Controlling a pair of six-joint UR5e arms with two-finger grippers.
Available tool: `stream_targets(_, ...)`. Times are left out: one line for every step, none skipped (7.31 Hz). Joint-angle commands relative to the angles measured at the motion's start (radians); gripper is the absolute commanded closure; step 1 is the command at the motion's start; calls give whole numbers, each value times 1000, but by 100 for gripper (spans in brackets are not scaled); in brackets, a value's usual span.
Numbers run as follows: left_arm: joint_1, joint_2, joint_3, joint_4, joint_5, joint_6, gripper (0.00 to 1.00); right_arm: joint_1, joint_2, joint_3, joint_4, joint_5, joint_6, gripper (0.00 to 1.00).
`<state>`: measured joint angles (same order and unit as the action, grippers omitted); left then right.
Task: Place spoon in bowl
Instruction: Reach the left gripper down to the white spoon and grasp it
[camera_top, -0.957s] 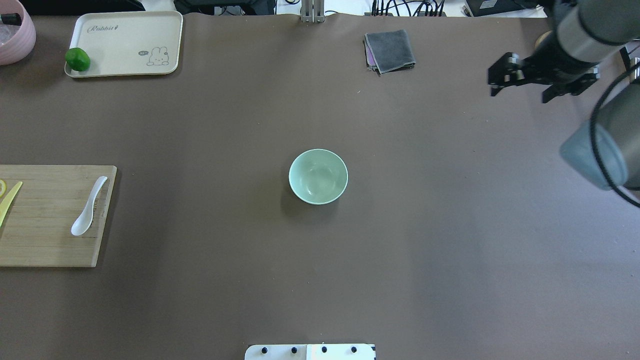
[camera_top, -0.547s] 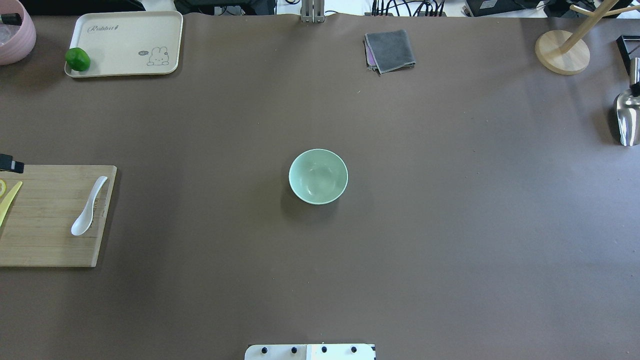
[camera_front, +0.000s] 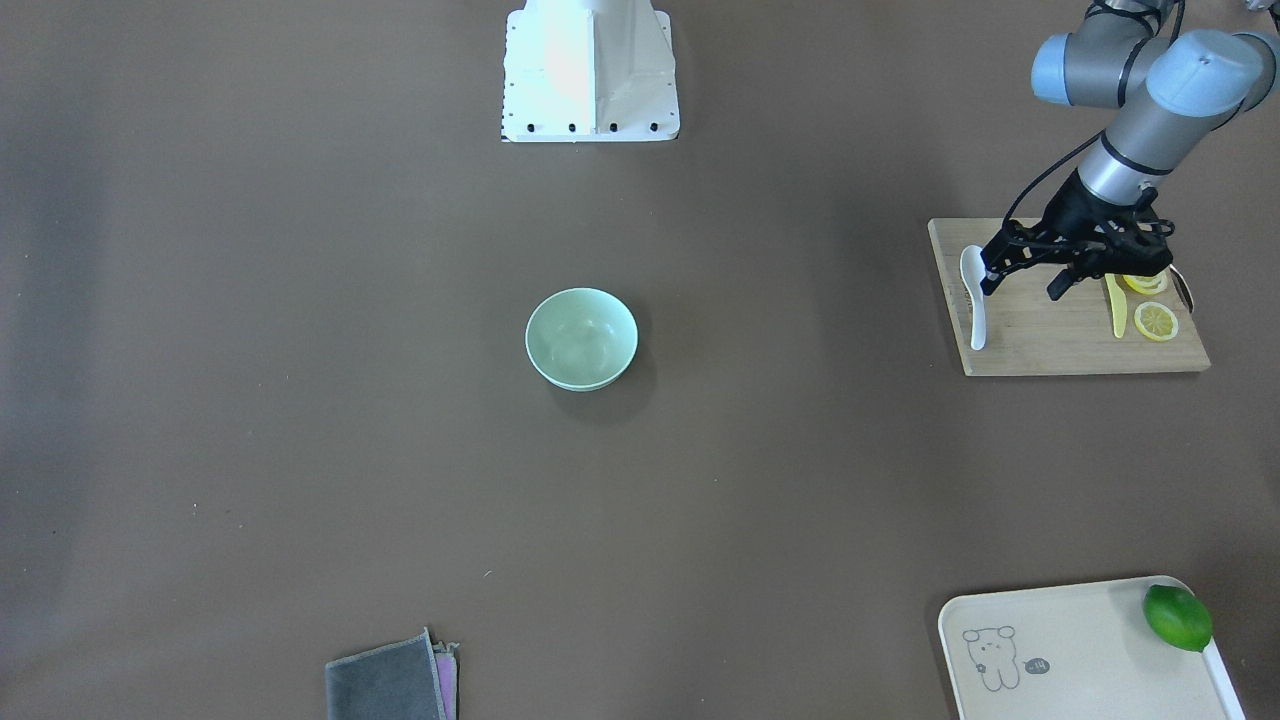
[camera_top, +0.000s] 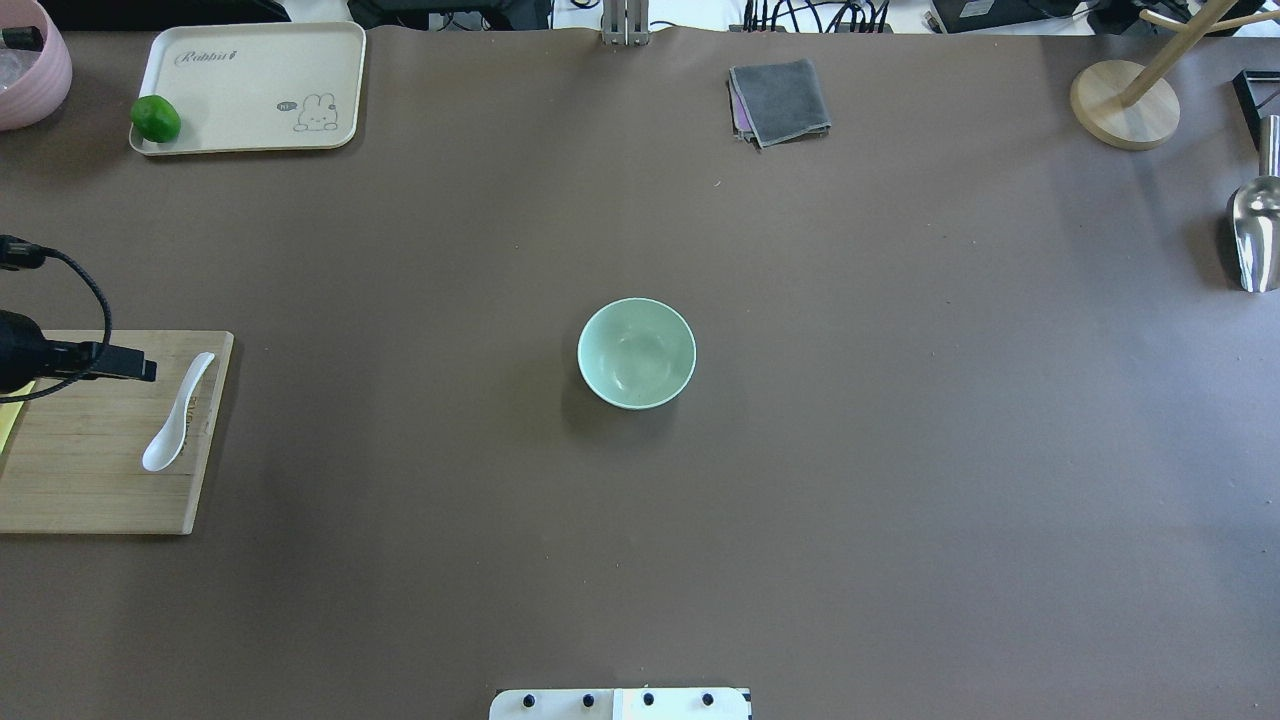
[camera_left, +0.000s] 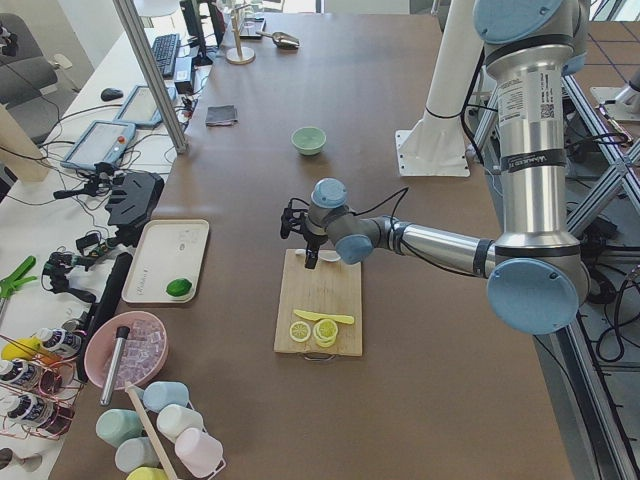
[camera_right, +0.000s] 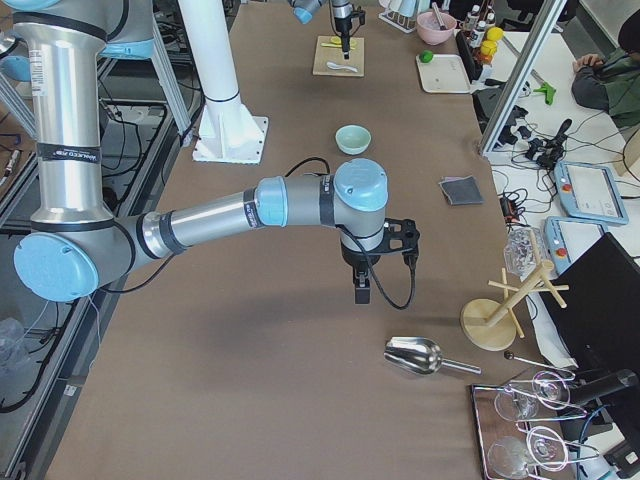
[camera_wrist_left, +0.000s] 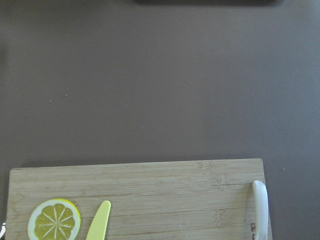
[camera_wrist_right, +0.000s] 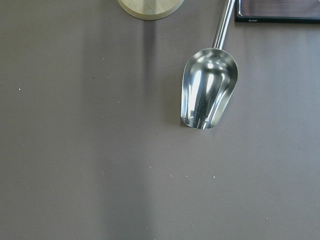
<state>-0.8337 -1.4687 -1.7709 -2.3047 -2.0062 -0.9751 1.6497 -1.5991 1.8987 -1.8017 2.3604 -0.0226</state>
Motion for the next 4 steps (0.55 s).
stream_targets(47, -50, 44, -1, 44, -5, 11, 8, -12, 2, 1, -1, -2, 0)
stream_targets(47, -48, 44, -1, 46, -5, 30, 8, -12, 0, 1, -1, -2, 0)
stream_targets(47, -48, 47, -1, 46, 1, 52, 8, -12, 2, 1, -1, 0, 0)
stream_targets(48, -48, 47, 1, 46, 4, 56, 8, -12, 2, 1, -3, 0, 0)
